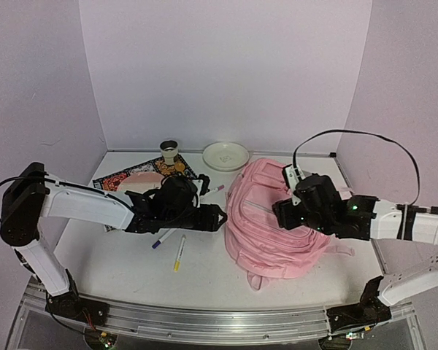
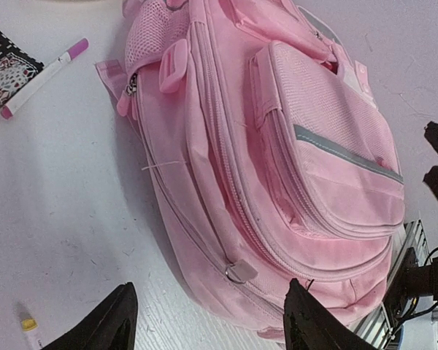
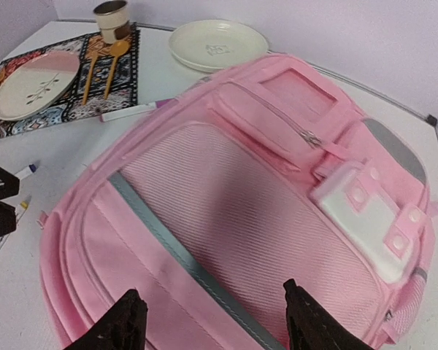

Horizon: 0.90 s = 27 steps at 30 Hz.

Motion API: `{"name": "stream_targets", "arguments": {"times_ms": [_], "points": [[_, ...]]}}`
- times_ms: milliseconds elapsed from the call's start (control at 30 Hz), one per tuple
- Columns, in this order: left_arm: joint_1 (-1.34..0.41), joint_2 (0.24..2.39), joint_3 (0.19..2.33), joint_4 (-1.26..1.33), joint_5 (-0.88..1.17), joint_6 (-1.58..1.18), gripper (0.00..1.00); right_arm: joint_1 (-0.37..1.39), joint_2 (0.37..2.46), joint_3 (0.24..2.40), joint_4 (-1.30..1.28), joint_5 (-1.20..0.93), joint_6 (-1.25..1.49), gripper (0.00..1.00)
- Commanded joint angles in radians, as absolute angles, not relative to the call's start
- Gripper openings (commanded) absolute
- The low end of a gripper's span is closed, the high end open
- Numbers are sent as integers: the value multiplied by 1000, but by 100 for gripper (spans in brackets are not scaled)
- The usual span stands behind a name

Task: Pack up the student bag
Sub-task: Adjust the student bag at the center of the board.

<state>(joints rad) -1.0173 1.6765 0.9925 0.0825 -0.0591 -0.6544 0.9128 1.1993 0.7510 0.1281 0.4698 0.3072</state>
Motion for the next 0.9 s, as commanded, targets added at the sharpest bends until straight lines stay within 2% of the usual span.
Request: {"name": "stream_targets", "arguments": {"times_ms": [0, 100, 267, 400, 533, 633, 767, 867], "points": [[-1035, 1741, 1061, 136, -6, -685, 72, 815, 1076, 677, 44, 463, 419, 69], [-1048, 1768, 1082, 150, 42, -693, 74, 747, 1021, 627, 29, 440, 450, 77], [-1063, 1828, 1112, 153, 67, -696, 72, 677, 1003, 580, 18, 361, 509, 78], [-1060, 1844, 1115, 152, 34, -669, 56, 676, 1031, 586, 18, 313, 524, 79], [-1037, 1834, 1106, 150, -21, -632, 29, 676, 1071, 610, 18, 236, 520, 80], [-998, 1821, 1098, 137, -62, -590, 15, 676, 1078, 619, 20, 182, 516, 80], [-954, 1822, 1116, 113, -80, -520, 12, 676, 1059, 620, 20, 149, 513, 80], [-945, 1829, 1142, 107, -79, -470, 16, 676, 1046, 620, 21, 132, 511, 80]]}}
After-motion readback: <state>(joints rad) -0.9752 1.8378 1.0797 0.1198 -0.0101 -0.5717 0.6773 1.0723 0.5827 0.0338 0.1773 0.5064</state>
